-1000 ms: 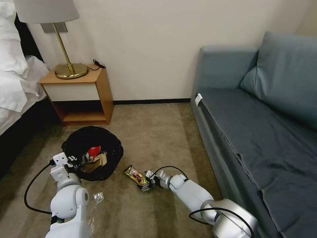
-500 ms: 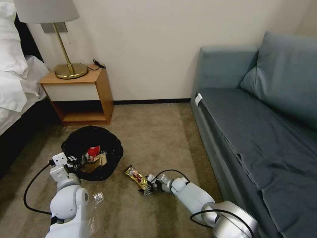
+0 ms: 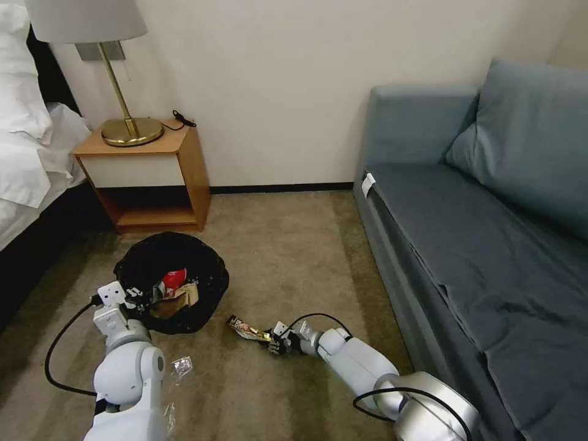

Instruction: Pick up the trash bin, then pick up the garbage on the floor and place it into the trash bin.

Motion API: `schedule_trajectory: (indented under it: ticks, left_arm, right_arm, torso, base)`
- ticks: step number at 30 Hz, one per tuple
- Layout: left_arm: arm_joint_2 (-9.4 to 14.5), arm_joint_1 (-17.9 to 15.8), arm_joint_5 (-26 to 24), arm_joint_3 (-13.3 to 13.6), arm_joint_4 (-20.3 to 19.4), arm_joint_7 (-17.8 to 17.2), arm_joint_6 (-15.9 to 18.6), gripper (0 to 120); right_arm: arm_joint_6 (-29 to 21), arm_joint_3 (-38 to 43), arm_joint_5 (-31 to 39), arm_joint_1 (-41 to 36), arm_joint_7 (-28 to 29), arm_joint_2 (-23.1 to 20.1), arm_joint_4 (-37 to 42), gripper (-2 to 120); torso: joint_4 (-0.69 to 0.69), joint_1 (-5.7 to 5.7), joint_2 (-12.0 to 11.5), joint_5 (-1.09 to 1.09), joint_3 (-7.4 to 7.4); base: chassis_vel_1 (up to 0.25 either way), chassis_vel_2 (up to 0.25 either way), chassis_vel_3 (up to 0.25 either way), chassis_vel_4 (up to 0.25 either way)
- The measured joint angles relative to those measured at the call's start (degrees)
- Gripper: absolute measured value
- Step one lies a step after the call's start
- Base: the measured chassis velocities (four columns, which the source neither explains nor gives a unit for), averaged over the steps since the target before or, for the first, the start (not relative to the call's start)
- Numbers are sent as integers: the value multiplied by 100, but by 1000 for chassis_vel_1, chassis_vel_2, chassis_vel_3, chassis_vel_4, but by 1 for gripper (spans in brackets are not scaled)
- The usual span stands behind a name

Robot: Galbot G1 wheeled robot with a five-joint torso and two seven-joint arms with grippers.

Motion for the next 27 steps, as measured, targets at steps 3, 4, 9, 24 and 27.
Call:
schedule_trajectory:
  ticks: [3,4,9,24,27]
  left_arm:
    - [-5,2,6,1,7,0,-3,2]
    - [-5,2,6,1,7,0,-3,2]
    - [-4,5,10,0,22,0,-16,2]
    - [61,-65,-14,-8,33,1,25,2]
    - [66,-55,-5,13,59,1,20,2]
  right_arm:
    - [7,0,0,0,0,0,0,13]
    - [7,0,0,0,0,0,0,13]
    - [29,1,0,8,1,0,3,0]
    - [70,795,309,427,99,1,264,0]
    - [55,1190,533,696,146,0,316,0]
  torso:
    - [0,0,0,0,0]
    - [0,0,0,0,0]
    - [0,0,0,0,0]
    - [0,0,0,0,0]
    - [0,0,0,0,0]
  base:
    - [0,0,0,0]
    - [0,0,0,0]
    - [0,0,0,0]
    - [0,0,0,0]
    - [0,0,0,0]
